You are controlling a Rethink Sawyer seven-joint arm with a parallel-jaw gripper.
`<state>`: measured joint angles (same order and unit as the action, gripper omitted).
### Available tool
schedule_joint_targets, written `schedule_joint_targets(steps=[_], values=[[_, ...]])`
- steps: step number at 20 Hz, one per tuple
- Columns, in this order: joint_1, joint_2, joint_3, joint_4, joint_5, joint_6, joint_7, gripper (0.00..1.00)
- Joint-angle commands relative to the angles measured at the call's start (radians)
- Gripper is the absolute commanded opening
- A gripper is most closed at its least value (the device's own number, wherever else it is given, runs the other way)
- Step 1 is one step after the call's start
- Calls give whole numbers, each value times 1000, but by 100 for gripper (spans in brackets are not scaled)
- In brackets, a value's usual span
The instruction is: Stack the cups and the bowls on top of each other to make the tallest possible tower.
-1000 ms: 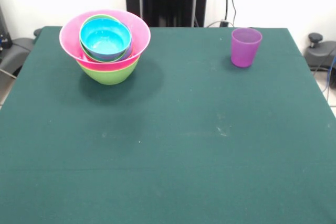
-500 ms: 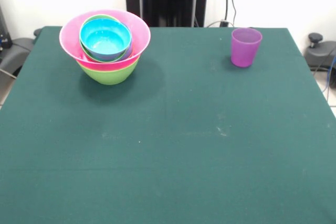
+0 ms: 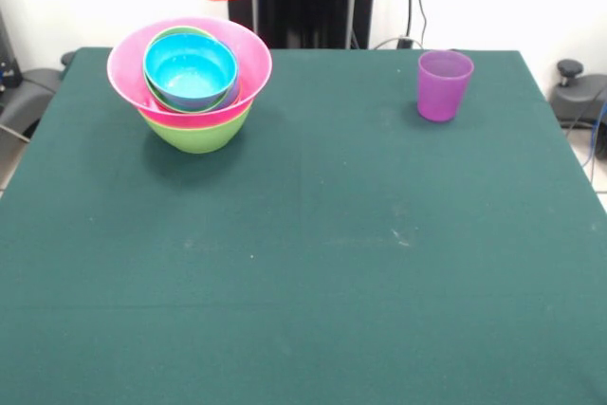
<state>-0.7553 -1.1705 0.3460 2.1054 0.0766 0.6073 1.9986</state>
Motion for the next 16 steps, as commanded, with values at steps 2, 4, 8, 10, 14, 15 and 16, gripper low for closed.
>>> schedule_joint_targets(steps=[2, 4, 8, 10, 14, 15, 16], values=[[-55, 48, 143, 184, -133, -142, -208, 0], [-73, 64, 159, 196, -157, -172, -186, 0], [-92, 101, 169, 202, -214, -224, -137, 0], [-106, 117, 172, 210, -242, -246, -121, 0], [-130, 140, 174, 233, -296, -292, -84, 0], [-138, 141, 177, 240, -305, -304, -77, 0], [-145, 145, 180, 245, -312, -306, -73, 0]])
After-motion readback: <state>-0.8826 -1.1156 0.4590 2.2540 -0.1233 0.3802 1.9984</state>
